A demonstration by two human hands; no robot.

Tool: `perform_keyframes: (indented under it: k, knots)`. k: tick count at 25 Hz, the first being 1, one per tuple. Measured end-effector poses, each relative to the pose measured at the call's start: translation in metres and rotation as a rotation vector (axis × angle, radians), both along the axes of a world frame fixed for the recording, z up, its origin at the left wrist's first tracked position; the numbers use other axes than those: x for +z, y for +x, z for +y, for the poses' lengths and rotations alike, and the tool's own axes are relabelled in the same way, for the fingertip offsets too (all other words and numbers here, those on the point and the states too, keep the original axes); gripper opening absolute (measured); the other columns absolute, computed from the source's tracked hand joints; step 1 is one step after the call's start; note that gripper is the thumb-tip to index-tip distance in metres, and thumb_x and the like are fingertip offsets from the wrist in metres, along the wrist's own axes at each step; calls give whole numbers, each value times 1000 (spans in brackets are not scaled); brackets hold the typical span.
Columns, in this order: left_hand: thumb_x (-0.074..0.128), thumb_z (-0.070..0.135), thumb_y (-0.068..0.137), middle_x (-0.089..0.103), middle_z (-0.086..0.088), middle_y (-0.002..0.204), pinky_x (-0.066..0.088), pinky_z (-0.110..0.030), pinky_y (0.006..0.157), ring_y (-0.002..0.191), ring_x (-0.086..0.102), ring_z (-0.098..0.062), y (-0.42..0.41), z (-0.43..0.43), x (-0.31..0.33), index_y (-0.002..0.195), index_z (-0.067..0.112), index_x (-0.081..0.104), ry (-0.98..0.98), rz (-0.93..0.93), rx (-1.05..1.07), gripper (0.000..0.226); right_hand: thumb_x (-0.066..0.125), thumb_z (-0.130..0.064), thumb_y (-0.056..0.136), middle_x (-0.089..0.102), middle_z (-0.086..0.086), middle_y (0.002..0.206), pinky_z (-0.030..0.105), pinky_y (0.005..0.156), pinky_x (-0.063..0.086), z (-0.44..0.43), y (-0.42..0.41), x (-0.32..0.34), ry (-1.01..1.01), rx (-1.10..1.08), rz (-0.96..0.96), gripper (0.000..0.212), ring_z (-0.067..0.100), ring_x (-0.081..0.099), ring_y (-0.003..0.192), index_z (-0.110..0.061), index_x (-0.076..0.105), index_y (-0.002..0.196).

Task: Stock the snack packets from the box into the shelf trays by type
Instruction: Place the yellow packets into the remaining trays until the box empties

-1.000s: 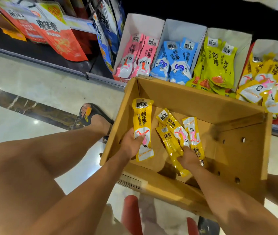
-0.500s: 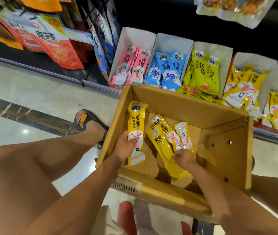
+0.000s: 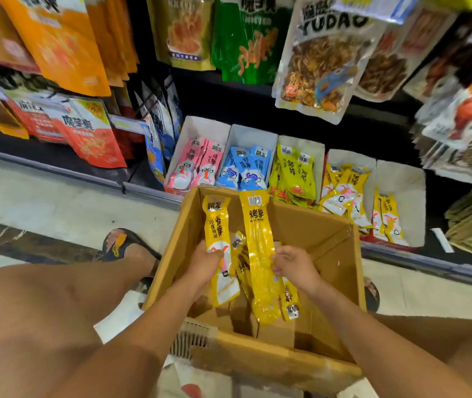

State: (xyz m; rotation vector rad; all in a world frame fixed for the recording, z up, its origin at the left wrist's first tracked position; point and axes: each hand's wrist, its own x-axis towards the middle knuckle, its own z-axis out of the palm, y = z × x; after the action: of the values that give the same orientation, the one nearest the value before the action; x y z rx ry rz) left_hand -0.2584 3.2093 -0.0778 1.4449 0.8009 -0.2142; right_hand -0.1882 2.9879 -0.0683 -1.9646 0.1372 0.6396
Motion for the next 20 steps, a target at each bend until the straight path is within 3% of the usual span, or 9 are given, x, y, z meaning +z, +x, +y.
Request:
perform_keyframes:
  k: [3,5,9,12,15,17,20]
  knots:
    - [63,23,101,73,2,113,53,-29,78,94,68,-10,8,-12,30,120,24,66,-117,-71,15,19,66,-9,94,67,5,80,22,59,55,6,-4,32,87,13,-56,9,13,63,64,-17,64,92]
    - [67,24,99,77,2,109,58,-28,74,91,73,-13,12,-19,45,116,22,69,-172,-139,-11,17,65,-7,95,66,1,76,26,62,54,10,-6,43,93,31,-86,16,15,62,65,-22,63,88]
    - [73,17,94,78,-7,108,58,-53,94,103,74,-32,20,-27,62,116,16,71,-165,-217,-47,23,66,-8,93,68,-4,70,30,65,53,8,-8,62,84,132,-178,18,10,62,63,-25,68,88]
    - [74,14,91,79,-6,106,57,-53,95,100,74,-31,28,-33,68,115,16,71,-88,-238,-51,24,71,-10,88,70,-10,86,30,65,54,3,-11,79,36,141,-300,36,4,67,67,-41,60,103]
    - [70,9,93,79,-2,102,59,-47,92,98,75,-27,36,-45,78,114,17,71,-31,-242,-43,22,74,-24,87,61,-13,109,27,66,55,-4,-12,90,-40,194,-427,43,4,65,71,-46,54,119]
    - [68,9,93,79,-2,102,59,-48,91,96,75,-26,41,-57,86,114,19,70,-38,-250,-69,23,76,-32,84,54,-13,110,17,60,48,-10,-11,93,-116,207,-456,50,0,59,66,-39,53,129]
    - [68,11,93,78,-5,106,59,-51,91,97,75,-26,50,-74,96,117,19,68,-29,-273,-112,25,77,-52,73,58,-9,112,14,56,41,-18,-9,98,-111,175,-428,65,0,58,63,-37,48,130]
